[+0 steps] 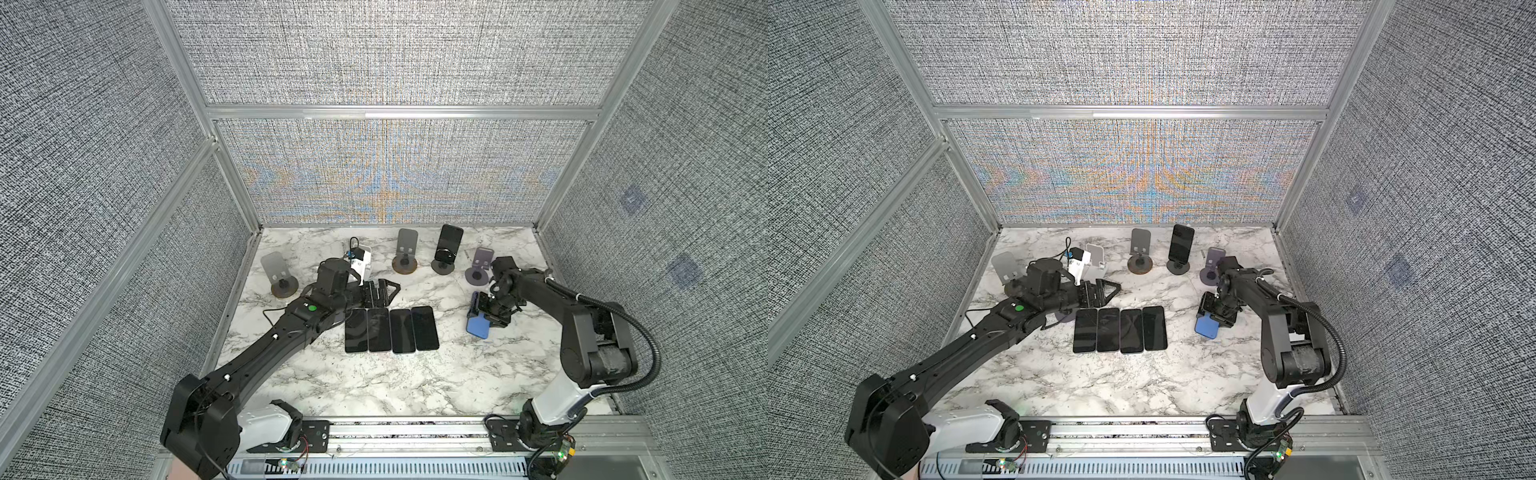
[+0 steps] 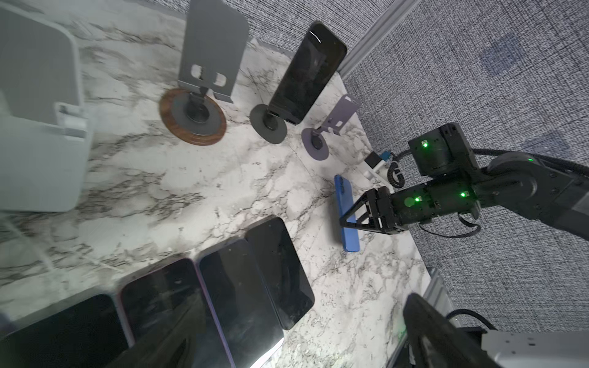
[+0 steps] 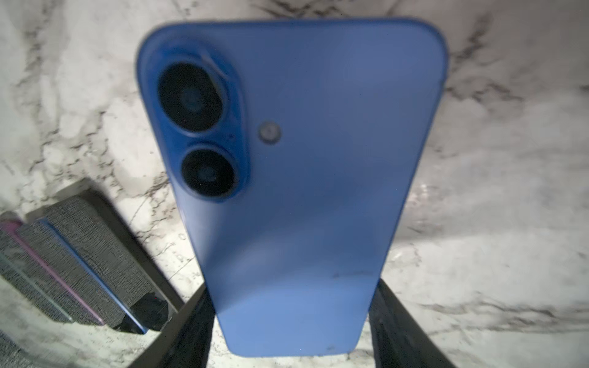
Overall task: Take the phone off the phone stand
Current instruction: 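Lift the blue phone and carry it toward the center while the left gripper reaches over, then bring the blue phone to the left gripper and close the left gripper on its edge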
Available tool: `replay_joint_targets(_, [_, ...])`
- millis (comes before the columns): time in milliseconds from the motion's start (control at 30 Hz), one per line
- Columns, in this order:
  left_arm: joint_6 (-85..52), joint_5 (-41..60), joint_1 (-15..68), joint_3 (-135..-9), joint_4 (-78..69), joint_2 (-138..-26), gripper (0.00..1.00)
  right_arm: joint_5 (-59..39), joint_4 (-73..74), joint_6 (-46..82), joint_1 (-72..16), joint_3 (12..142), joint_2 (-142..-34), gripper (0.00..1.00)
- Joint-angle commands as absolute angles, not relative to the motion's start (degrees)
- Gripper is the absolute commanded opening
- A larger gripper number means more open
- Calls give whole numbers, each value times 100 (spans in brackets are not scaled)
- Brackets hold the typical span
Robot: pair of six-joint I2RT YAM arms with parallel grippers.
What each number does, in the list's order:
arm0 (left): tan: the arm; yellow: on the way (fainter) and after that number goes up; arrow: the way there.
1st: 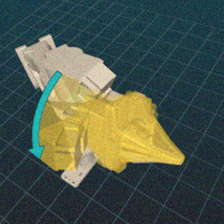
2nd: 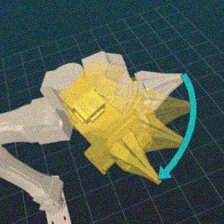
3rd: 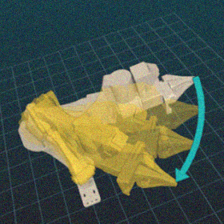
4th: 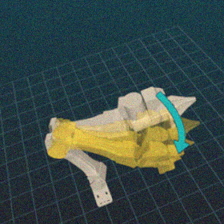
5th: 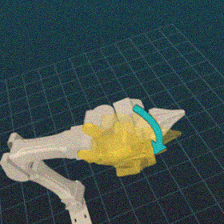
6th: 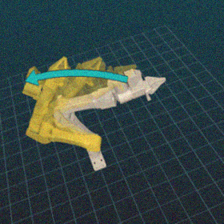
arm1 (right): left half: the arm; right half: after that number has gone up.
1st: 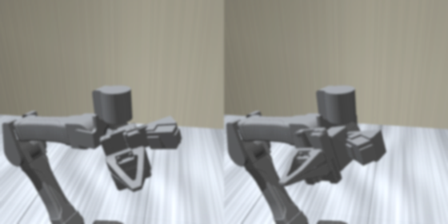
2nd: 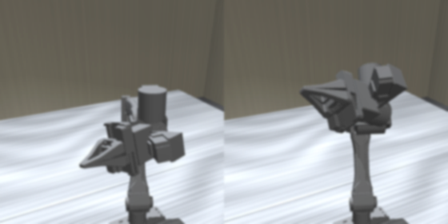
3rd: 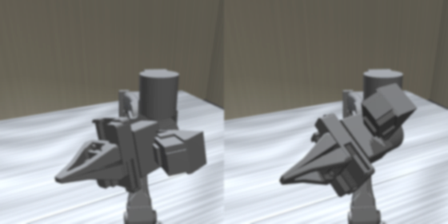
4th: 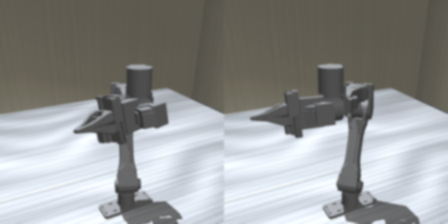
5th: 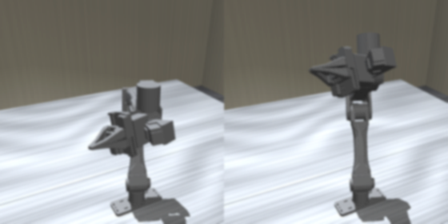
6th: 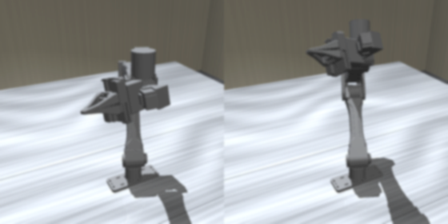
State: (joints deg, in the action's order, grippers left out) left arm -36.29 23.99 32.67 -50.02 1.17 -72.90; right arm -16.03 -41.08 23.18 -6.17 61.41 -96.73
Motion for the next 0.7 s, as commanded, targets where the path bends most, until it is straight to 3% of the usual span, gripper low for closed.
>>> replay_joint_targets(0, [-4283,2709,3313,-4899,-1108,-7541,99,-2382,-3601,1961,-673,6027,-9619,63])
replay_joint_targets(400, [-4530,2115,3687,-5404,-1353,-8740,99,-3669,-2161,1548,-975,5462,-9420,63])
replay_joint_targets(667, [-4324,1894,3913,-5986,-1003,-9546,99,-3595,-2113,1398,-1164,5397,-9241,63])
